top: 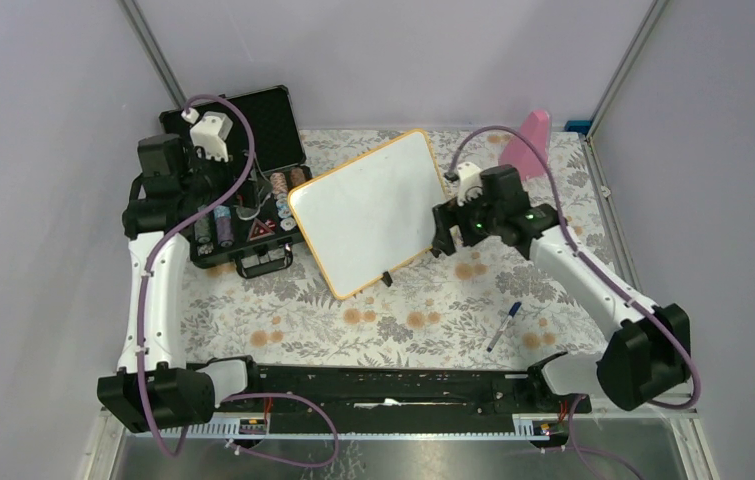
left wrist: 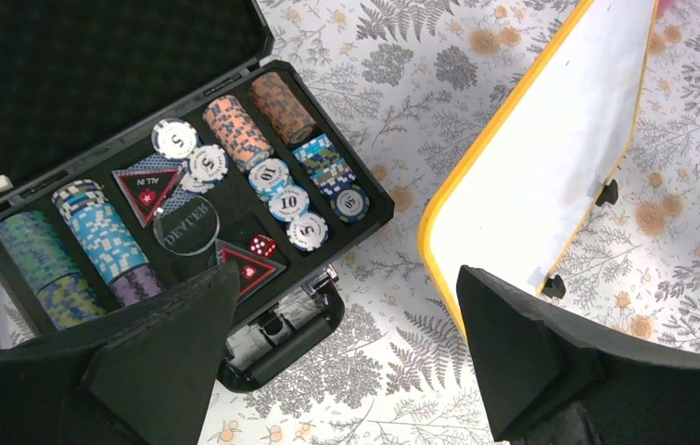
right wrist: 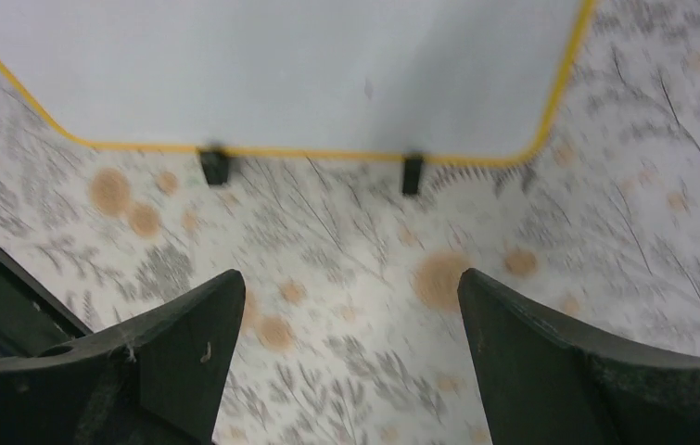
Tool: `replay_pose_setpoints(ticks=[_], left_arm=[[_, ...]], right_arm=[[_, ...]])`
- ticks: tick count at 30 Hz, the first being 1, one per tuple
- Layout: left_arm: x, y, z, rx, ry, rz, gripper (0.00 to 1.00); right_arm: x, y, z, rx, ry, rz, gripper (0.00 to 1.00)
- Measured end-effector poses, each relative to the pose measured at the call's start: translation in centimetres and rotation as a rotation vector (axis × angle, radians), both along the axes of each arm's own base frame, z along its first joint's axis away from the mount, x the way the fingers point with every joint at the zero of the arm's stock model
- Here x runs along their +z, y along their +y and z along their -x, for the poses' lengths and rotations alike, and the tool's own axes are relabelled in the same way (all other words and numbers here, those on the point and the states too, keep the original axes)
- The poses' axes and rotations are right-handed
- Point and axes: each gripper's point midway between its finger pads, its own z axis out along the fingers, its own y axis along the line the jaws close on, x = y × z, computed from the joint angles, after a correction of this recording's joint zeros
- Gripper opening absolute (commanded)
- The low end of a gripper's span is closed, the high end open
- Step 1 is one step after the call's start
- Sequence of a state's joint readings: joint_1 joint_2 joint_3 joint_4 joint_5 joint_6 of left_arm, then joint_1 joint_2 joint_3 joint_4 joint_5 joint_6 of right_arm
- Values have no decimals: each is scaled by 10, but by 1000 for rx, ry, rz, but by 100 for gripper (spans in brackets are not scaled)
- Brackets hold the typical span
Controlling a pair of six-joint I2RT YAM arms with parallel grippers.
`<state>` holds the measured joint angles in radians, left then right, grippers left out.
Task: Write a sentence on the whiteboard
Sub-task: Open the whiteboard marker.
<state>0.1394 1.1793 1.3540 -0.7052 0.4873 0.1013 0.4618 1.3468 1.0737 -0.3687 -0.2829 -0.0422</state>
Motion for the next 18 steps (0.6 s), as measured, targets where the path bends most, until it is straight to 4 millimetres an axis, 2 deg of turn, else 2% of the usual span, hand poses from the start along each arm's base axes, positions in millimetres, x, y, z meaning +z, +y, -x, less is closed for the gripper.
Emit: replay_pose_setpoints(ticks=[5, 8, 11, 16, 18], left_arm=[[-14, -3, 2, -13, 31, 9, 99], [-27, -4, 5, -17, 64, 15, 99], [-32, -5, 6, -24, 79, 21, 99], [-31, -11, 7, -51, 78, 38, 99], [-33, -14, 6, -61, 83, 44, 99]], right_arm=[[-16, -77, 26, 42, 70, 165, 85], [-25, -121, 52, 135, 99, 266, 83], [-34, -137, 73, 288, 101, 344, 85], [-70, -150, 111, 596, 75, 449, 84], [-83, -153, 120, 679, 77, 465, 84]])
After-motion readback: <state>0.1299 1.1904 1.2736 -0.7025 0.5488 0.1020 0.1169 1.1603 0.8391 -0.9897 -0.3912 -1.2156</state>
